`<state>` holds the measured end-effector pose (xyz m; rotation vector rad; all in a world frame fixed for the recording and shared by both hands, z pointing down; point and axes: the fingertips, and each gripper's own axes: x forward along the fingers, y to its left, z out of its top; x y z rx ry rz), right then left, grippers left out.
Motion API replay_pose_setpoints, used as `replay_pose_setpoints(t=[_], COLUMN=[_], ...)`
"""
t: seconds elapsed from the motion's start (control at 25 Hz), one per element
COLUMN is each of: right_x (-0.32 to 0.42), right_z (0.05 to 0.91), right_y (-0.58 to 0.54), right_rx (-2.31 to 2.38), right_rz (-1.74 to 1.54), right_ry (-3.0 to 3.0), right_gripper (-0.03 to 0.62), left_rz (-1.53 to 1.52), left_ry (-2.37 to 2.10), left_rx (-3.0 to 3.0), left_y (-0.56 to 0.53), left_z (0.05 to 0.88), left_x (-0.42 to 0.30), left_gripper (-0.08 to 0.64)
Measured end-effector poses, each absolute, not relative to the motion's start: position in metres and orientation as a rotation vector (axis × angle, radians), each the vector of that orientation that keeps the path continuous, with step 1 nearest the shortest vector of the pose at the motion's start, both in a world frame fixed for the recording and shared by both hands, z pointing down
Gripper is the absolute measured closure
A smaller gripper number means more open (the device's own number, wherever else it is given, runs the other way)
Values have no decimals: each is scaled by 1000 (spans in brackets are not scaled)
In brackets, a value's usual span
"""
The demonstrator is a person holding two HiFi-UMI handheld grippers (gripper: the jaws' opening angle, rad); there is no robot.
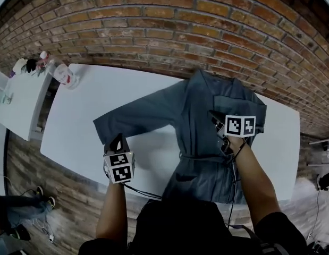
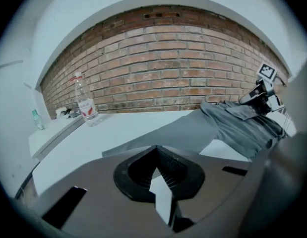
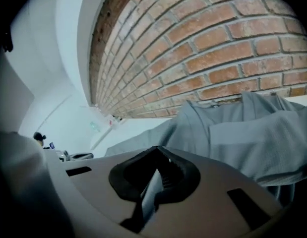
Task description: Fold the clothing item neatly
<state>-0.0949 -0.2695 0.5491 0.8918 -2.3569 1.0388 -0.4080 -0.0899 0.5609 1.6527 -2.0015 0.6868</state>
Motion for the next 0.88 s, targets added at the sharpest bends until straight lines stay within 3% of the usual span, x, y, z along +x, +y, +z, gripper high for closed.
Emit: replay_pose_setpoints(t=[0.24, 0.56, 0.68, 0.88], right_x=[-157, -205, -212, -208], right_z=[515, 522, 527, 523], right_y=[-226, -184, -171, -174], right_rx=[666, 499, 459, 487], right_rz=[1039, 1003, 979, 932], right_ry=[-2498, -2512, -2501, -2495], right_gripper=[591, 591, 591, 591], left_rz=[524, 631, 721, 803], left_ry=[-1997, -1946, -1888, -1884], left_rx=[1542, 1459, 1455, 1392], left_y=[-58, -37, -42, -62], left_z=[566, 589, 606, 628], left_x=[-446, -513, -528, -546], left_gripper=[561, 560, 473, 463])
